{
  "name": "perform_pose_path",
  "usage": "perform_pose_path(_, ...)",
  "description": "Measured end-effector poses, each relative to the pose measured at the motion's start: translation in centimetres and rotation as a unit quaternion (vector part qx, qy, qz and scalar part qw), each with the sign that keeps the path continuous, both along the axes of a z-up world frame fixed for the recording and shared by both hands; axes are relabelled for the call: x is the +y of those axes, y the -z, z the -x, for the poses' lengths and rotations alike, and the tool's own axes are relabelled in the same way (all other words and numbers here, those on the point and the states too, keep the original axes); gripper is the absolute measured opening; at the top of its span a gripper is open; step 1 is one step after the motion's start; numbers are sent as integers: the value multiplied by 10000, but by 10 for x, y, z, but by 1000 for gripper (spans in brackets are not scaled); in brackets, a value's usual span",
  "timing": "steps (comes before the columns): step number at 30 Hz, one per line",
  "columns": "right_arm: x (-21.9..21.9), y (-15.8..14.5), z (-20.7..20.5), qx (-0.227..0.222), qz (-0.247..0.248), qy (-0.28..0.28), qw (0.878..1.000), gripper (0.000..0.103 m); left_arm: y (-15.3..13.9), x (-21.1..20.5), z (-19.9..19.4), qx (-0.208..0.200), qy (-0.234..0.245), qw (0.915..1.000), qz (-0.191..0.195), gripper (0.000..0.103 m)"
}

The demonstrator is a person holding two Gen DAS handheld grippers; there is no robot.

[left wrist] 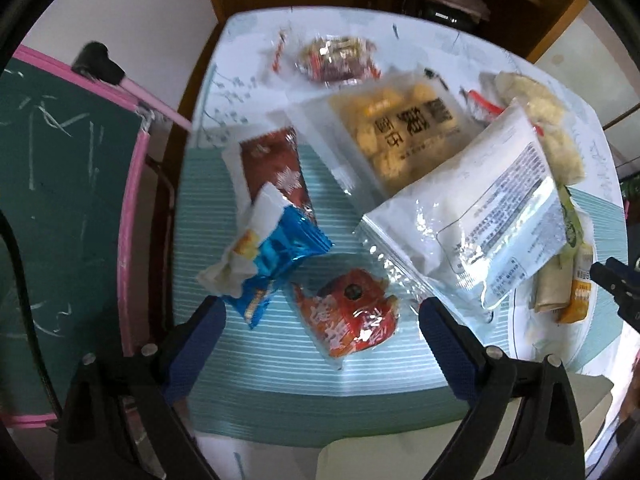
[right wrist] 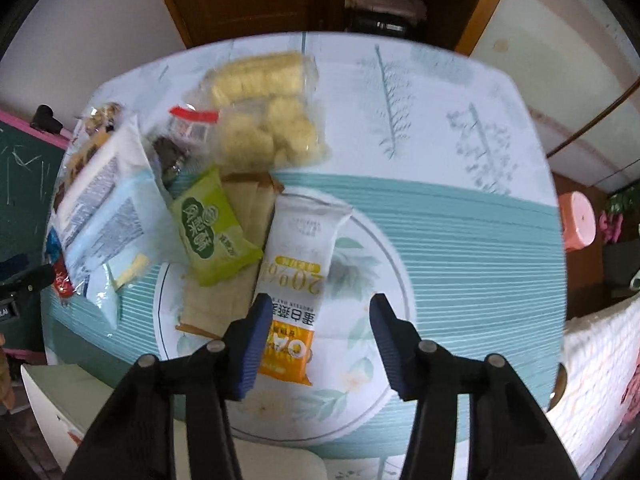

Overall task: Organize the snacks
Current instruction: 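Grasp the orange pastry packet with the left tool while the right grasps the OATS bar, then carry both packets over the tray and open both tools to drop them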

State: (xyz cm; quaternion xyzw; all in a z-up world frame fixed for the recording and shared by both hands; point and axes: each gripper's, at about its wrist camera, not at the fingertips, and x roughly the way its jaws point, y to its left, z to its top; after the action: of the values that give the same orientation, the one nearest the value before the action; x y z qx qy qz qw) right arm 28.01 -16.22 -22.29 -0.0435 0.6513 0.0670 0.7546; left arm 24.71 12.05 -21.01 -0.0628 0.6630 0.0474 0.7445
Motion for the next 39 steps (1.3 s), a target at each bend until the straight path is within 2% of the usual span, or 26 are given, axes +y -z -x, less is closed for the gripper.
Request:
perform_pose_path(6,13,10,-2,167,24,-79,9998,50,20,-4,-6,252,-11,9996,89,94)
perform_pose_path(15,16,19,-10,286,134,-42,9995,50,24,-7,-11,359,-26,9993,109,94)
perform_pose_path(19,8,28,-9,496,211,-1,9985,43,28,-5,-13,375,-9,9992,120,94)
perform_pose_path(24,7,29,-6,441,225,-42,9988,41,34,-11,-14,479,93,9988,-41,94)
perform_pose_path(26,7,29,-5,442,223,-61,9988,41,38,-12,-13,519,94,9986,-67,92)
perform_pose_path(27,7,28,-5,434,223,-70,9988,41,39,-12,-13,516,77,9986,-9,88)
perform_pose_path(28,7,29,-4,426,223,-83,9988,41,40,-12,-14,522,64,9985,129,77)
perform_pose_path(29,7,28,-3,418,219,-98,9988,41,41,-13,-14,550,53,9984,144,77)
perform_pose_path(31,11,30,-2,414,211,-137,9988,40,39,-17,-14,455,126,9989,36,67)
perform_pose_path(39,6,29,28,409,19,-136,9991,37,23,-28,-4,156,122,9994,-277,56)
